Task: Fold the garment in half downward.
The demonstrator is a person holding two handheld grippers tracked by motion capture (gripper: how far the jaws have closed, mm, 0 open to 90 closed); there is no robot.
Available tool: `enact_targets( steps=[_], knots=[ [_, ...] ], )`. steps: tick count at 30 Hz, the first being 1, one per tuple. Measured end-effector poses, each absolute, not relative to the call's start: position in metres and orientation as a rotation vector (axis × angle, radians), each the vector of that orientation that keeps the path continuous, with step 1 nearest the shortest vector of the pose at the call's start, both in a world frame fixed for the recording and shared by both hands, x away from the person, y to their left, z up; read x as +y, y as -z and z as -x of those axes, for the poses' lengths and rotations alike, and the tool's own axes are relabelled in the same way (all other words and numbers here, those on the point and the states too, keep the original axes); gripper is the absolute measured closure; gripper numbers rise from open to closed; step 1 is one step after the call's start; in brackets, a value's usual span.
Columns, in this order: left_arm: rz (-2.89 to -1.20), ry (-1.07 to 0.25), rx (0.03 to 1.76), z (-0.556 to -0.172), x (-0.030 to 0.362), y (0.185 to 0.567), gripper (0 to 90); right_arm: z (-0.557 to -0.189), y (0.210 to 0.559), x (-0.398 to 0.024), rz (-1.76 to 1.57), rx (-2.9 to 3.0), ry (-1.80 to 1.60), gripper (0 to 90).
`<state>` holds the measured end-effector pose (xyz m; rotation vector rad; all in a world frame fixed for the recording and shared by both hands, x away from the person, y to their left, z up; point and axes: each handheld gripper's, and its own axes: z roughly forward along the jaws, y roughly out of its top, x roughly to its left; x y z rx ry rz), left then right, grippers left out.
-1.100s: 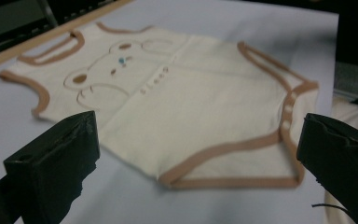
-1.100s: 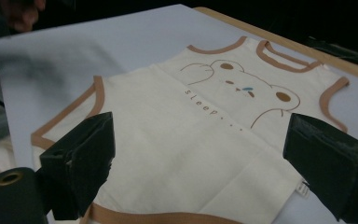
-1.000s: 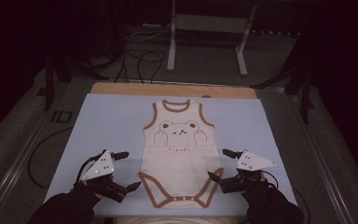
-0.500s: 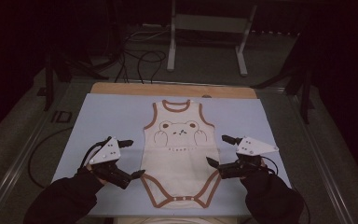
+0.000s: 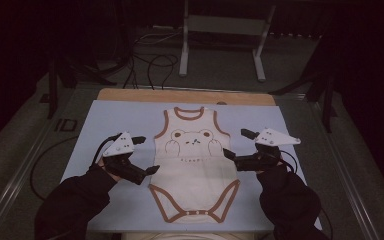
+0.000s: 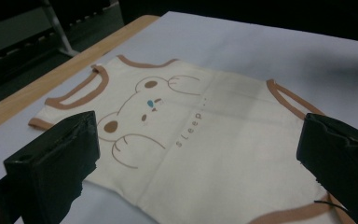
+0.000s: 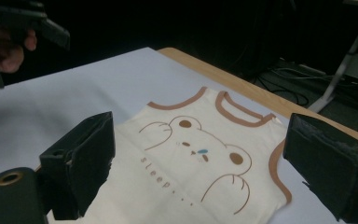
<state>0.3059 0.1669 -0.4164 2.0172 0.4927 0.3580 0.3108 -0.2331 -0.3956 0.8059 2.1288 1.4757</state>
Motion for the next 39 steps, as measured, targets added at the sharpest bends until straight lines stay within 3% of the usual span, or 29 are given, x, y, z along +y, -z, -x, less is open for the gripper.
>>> enact_targets(
  steps=[20,25,39],
  knots=[
    [-2.009,-0.374,0.684,-0.352,0.158,0.458,0.1,-0.353,0.448,-0.242,-0.966,2.191,-1.32,9.8],
    [-1.984,-0.309,0.725,-0.364,0.16,0.47,0.2,-0.361,0.458,-0.244,-1.009,2.206,-1.282,9.8],
    [-2.087,-0.341,0.83,-0.372,0.155,0.492,0.2,-0.371,0.486,-0.247,-1.054,2.287,-1.23,9.7]
  ],
)
